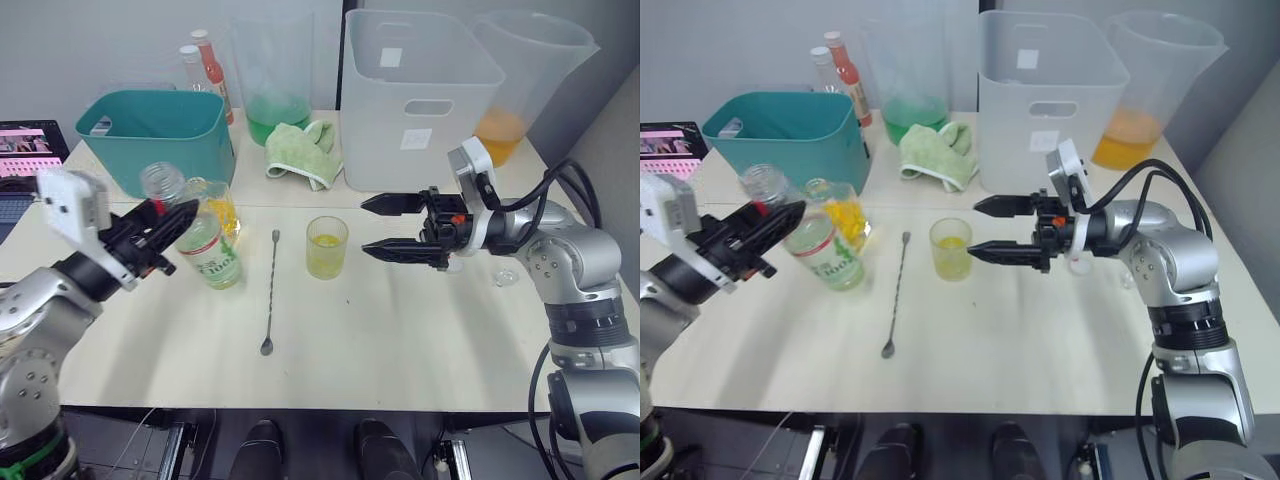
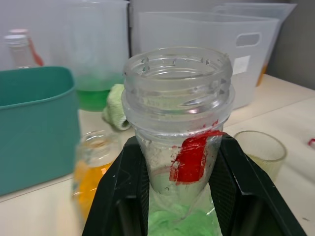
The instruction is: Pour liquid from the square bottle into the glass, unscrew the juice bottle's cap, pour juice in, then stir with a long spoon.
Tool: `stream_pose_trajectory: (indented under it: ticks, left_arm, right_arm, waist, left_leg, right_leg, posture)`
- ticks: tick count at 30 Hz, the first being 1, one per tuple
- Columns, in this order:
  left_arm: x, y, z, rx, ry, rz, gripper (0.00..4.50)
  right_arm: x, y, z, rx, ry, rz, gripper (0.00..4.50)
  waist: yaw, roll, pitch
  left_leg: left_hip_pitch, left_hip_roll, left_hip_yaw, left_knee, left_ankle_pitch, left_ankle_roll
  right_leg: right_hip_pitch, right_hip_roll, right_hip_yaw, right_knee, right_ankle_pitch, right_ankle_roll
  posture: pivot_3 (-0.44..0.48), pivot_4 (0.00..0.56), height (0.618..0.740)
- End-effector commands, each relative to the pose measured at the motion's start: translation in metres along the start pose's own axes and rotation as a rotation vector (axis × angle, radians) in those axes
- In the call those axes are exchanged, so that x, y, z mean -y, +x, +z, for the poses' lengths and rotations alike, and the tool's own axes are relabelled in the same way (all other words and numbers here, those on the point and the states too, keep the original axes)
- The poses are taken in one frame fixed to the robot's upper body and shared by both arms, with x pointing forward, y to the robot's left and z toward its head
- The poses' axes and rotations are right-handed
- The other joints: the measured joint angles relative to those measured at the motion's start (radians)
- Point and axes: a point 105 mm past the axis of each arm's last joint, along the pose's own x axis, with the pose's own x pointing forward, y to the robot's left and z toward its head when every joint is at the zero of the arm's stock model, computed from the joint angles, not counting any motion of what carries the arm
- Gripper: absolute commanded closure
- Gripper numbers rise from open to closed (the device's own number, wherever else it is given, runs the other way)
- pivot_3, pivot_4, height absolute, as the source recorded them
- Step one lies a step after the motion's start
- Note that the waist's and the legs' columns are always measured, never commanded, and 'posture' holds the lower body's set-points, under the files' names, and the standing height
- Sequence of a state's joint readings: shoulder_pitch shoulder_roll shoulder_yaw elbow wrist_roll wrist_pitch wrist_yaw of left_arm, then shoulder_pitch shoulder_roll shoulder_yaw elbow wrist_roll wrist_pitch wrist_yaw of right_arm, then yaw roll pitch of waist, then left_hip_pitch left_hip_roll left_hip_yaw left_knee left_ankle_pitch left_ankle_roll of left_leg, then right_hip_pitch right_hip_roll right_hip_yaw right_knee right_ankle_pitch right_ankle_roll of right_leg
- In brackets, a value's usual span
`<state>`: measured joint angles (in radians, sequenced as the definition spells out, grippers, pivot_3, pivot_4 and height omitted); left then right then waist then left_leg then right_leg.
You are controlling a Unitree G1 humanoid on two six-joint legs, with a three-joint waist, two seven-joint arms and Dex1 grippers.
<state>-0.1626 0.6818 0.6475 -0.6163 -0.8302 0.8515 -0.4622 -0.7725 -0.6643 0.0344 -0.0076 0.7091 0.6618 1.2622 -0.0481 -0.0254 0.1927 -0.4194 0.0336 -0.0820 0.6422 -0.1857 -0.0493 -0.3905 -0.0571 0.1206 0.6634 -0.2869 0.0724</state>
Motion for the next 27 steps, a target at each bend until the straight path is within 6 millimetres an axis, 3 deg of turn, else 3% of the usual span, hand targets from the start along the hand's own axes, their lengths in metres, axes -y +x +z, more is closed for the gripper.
stream_pose_trajectory:
  ticks: [1, 5, 9, 14, 21, 27]
  left_arm:
    - [-0.016, -0.020, 0.013, 0.048, 0.042, 0.066, 3.26]
    - [-0.044, -0.038, 0.015, 0.082, 0.004, 0.162, 3.26]
    - [-0.070, -0.040, 0.019, 0.109, 0.017, 0.251, 3.26]
    - [-0.096, -0.011, 0.020, 0.138, 0.061, 0.286, 3.26]
    - [-0.118, 0.020, 0.011, 0.165, 0.053, 0.298, 3.26]
    - [-0.125, 0.047, 0.000, 0.148, 0.066, 0.274, 3.26]
  right_arm:
    - [-0.004, 0.000, 0.010, 0.004, -0.038, 0.026, 0.03]
    - [-0.006, 0.002, 0.011, 0.003, -0.036, 0.039, 0.03]
    - [-0.012, 0.002, 0.013, 0.005, -0.031, 0.050, 0.03]
    - [-0.020, -0.004, 0.014, -0.011, -0.041, 0.008, 0.03]
    - [-0.016, -0.016, 0.015, -0.028, -0.086, -0.146, 0.03]
    - [-0.015, -0.029, 0.019, -0.030, -0.117, -0.263, 0.03]
  waist:
    - [0.000, 0.000, 0.000]
    - [0.001, 0.000, 0.000]
    - [0.004, 0.000, 0.000]
    - [0.010, -0.001, 0.000]
    - [0.003, -0.001, 0.000]
    - [0.003, -0.001, 0.000]
  left_leg:
    - [0.000, 0.000, 0.000, 0.000, 0.000, 0.000]
    - [0.000, 0.000, 0.000, 0.000, 0.000, 0.000]
    - [0.000, 0.000, 0.000, 0.000, 0.000, 0.000]
    - [0.000, 0.000, 0.000, 0.000, 0.000, 0.000]
    - [-0.003, 0.000, 0.000, -0.001, 0.000, 0.000]
    - [-0.004, 0.000, 0.000, -0.001, 0.000, 0.000]
  right_leg:
    - [0.000, 0.000, 0.000, 0.000, 0.000, 0.000]
    - [-0.001, 0.000, 0.000, 0.000, 0.000, 0.000]
    - [0.000, 0.000, 0.000, 0.000, 0.000, 0.000]
    - [0.000, 0.000, -0.001, -0.001, 0.000, 0.000]
    - [-0.003, 0.000, -0.001, -0.001, 0.000, 0.000]
    - [-0.006, 0.000, 0.000, 0.000, 0.000, 0.000]
  posture:
    - [0.000, 0.150, 0.740]
    - [0.000, 0.150, 0.740]
    - [0.000, 0.150, 0.740]
    - [0.000, 0.150, 0.740]
    - [0.000, 0.150, 0.740]
    - [0.000, 0.150, 0.740]
